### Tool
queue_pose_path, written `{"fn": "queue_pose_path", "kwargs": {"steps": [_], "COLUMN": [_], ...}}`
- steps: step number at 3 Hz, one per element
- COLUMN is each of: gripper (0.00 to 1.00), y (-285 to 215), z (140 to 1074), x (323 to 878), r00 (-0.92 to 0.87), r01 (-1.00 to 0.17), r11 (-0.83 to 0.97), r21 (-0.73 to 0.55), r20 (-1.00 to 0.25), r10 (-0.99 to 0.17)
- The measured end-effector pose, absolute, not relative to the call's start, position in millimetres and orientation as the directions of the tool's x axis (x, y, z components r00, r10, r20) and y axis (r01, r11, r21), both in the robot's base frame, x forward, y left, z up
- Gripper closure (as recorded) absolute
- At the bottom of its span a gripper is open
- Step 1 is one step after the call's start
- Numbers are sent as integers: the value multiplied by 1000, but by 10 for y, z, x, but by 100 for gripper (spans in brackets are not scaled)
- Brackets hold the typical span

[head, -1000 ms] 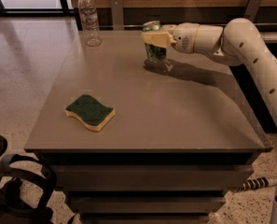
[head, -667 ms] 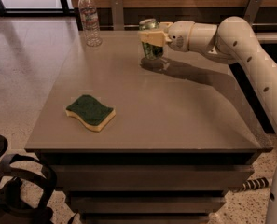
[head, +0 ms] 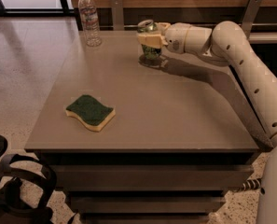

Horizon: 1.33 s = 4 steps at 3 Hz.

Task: Place green can upright

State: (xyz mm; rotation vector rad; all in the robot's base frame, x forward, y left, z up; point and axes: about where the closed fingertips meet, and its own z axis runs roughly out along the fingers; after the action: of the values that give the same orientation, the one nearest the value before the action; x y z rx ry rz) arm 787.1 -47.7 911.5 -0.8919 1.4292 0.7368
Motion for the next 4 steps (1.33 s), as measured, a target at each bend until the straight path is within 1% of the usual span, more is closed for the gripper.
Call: {"fn": "queue_pose_path", "kwargs": {"steps": [2, 4], "gripper": [100, 100], "y": [-526, -703], "z": [9018, 8804], "x": [7948, 7984], "r00": [40, -16], "r01": [-856, -831], "r11": [510, 556], "r21": [-82, -28], "r20": [-995, -997], "r10": [-93, -74]}}
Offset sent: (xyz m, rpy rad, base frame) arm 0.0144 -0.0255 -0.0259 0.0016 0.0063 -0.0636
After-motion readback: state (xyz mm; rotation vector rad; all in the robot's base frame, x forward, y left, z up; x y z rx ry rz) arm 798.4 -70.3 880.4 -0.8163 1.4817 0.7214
